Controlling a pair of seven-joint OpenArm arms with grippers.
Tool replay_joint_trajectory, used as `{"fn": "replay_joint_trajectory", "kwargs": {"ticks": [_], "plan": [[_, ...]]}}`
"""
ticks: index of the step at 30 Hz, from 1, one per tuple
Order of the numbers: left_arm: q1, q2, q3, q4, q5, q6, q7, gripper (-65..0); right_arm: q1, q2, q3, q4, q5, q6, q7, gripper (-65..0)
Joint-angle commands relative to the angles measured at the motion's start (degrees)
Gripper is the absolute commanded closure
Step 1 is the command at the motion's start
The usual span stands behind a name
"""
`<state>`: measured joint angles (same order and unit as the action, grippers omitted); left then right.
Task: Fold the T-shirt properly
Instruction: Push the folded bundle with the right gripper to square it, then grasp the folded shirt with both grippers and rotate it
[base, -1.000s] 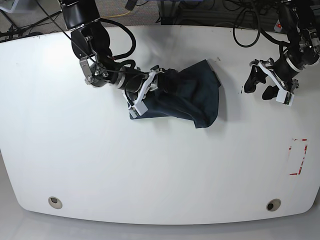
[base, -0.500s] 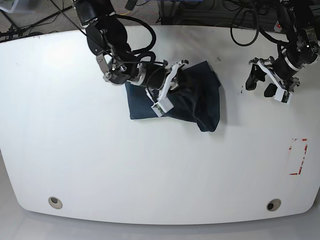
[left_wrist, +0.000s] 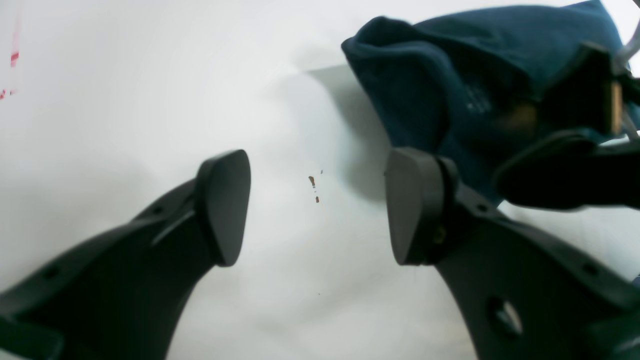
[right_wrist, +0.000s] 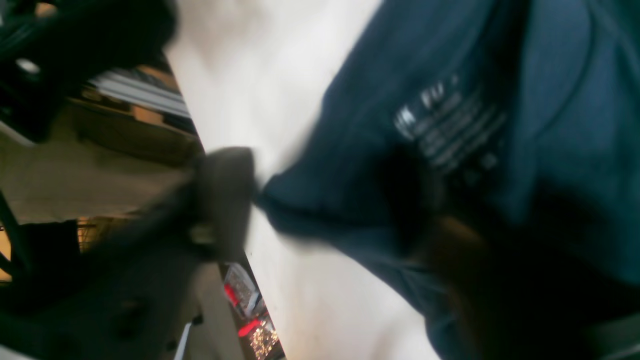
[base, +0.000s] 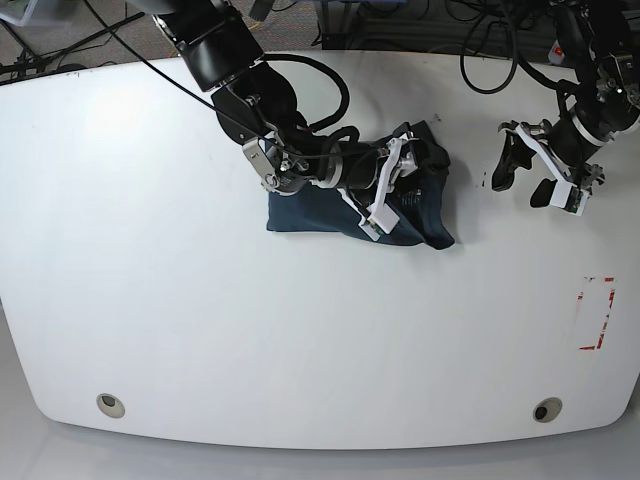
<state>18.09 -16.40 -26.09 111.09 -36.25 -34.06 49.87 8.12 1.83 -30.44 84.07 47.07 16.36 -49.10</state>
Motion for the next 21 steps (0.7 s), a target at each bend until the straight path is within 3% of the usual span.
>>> {"fn": "replay_joint_trajectory", "kwargs": {"ticks": [1, 3, 12, 16, 21], "plan": [[-0.4, -0.8, -0.3, 2.4, -0.8, -0.1, -1.4, -39.0, 0.9, 0.9, 0.0, 4.0, 1.4, 0.6, 0.9, -51.0], [-0.5, -0.4, -0.2, 3.3, -0.9, -0.1, -1.4, -39.0, 0.5, 3.2, -0.6, 8.2, 1.5, 0.7, 0.9, -53.3], [-2.9, -0.3, -0.2, 3.8, -0.9, -0.1, -1.5, -39.0, -0.4, 7.6, -1.8, 13.6, 1.3, 0.7, 1.1, -53.0], [-3.9, -0.3, 3.7, 3.7, -0.9, -0.1, -1.5, -39.0, -0.1, 11.7, 0.3, 16.7, 1.1, 0.7, 2.7, -45.8], [-6.3, -0.3, 13.1, 3.7, -0.8, -0.1, -1.5, -39.0, -0.9, 15.1, 8.7, 17.6, 1.1, 0.8, 4.2, -33.5]]}}
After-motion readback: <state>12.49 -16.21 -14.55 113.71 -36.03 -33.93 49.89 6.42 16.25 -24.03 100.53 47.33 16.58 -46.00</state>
